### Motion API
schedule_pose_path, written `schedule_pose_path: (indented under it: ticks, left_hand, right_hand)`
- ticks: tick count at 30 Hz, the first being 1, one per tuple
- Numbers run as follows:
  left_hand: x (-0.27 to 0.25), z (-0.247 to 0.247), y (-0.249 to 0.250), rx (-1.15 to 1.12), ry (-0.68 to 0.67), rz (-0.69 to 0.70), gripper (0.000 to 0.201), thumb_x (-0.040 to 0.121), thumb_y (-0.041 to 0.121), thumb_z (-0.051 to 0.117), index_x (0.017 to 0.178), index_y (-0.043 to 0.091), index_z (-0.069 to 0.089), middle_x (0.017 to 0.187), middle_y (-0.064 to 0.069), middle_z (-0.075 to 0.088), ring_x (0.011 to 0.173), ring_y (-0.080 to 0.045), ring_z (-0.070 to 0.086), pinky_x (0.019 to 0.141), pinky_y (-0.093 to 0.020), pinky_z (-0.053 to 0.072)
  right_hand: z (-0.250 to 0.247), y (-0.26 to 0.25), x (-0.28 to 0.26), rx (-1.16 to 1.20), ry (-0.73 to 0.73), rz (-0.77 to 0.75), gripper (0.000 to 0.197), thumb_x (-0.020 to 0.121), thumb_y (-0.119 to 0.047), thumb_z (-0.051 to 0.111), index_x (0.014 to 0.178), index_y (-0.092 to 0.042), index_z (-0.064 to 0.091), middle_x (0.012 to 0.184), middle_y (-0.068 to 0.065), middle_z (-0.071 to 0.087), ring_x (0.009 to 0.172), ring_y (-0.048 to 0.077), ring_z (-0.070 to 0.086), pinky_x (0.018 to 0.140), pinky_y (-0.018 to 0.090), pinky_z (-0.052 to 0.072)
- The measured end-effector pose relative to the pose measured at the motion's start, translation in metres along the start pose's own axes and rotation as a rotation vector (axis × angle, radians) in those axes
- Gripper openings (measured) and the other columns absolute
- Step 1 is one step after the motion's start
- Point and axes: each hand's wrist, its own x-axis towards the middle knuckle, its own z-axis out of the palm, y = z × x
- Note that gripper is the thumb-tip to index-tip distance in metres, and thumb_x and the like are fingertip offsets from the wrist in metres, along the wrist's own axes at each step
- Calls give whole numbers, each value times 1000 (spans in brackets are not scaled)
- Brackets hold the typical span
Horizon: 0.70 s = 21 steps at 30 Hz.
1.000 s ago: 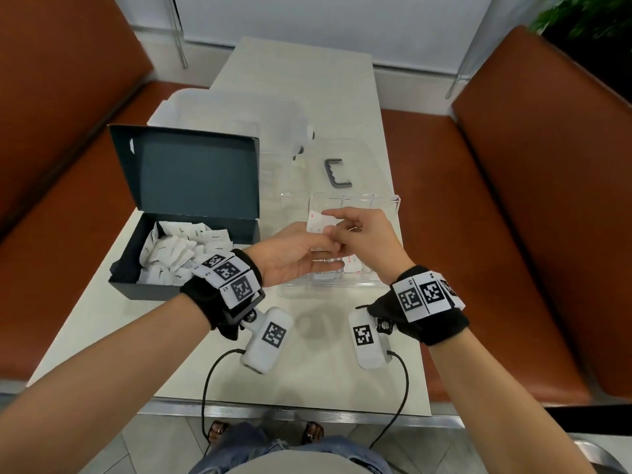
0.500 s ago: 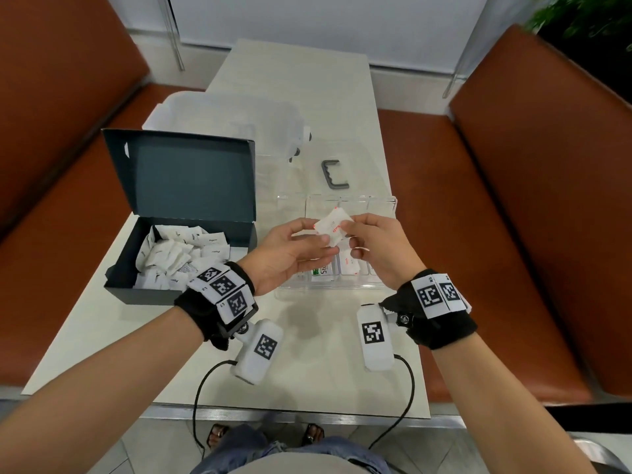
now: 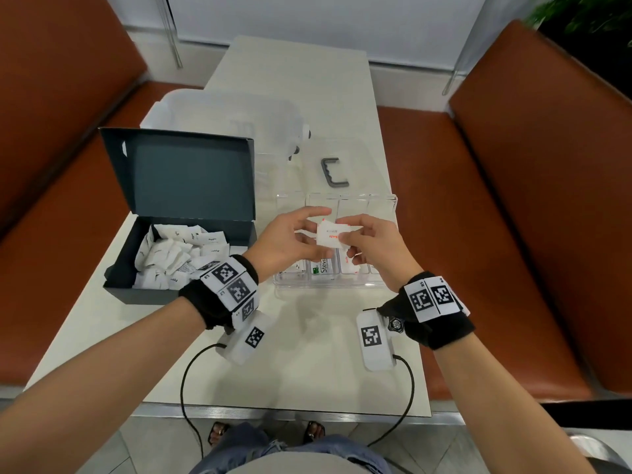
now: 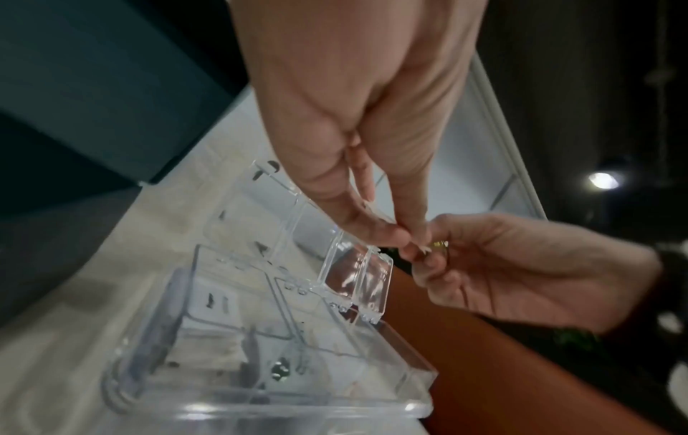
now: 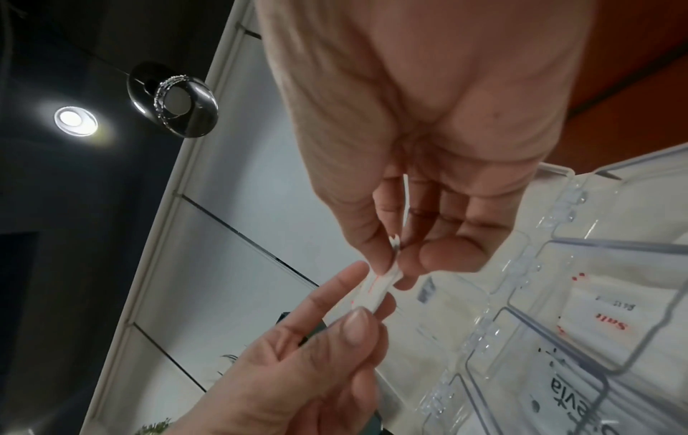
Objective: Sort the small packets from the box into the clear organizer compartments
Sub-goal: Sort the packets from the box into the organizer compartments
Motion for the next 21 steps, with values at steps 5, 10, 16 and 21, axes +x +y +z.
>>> schedule_pose_path:
  ticks: [5, 10, 16, 21]
  left_hand:
    - [3, -3, -2, 128, 7, 49, 46, 71, 2, 83, 110, 21, 68, 83, 2, 68, 68, -6, 65, 65, -13, 50]
    - [7, -3, 0, 46, 22, -16, 53, 75, 2, 80, 123, 13, 61, 93, -7, 71, 73, -12, 70, 67, -17, 54]
    - [16, 5, 8, -148, 99, -81, 23, 83, -4, 71, 105, -1, 67, 94, -21, 71, 79, -21, 72, 72, -25, 60]
    - [27, 12, 16, -13, -8, -79, 28, 81, -4, 73, 108, -3, 69, 97, -23, 71, 84, -23, 70, 77, -28, 60]
  right_hand:
    - [0, 2, -1, -34, -26, -13, 21, 90, -6, 60, 108, -10, 70, 79, 8, 67, 59, 13, 59, 58, 27, 50]
    - [-2, 4, 1, 18, 12, -14, 17, 89, -3, 60, 103, -3, 71, 77, 9, 68, 58, 12, 59, 57, 24, 51]
    - [-9, 0, 7, -29, 61, -43, 15, 89, -11, 65, 101, -5, 71, 77, 1, 69, 58, 4, 60, 55, 18, 48]
    - [-22, -4, 17, -235, 60, -113, 10, 81, -11, 73, 87, -18, 74, 69, -9, 67, 53, -9, 57, 50, 5, 40]
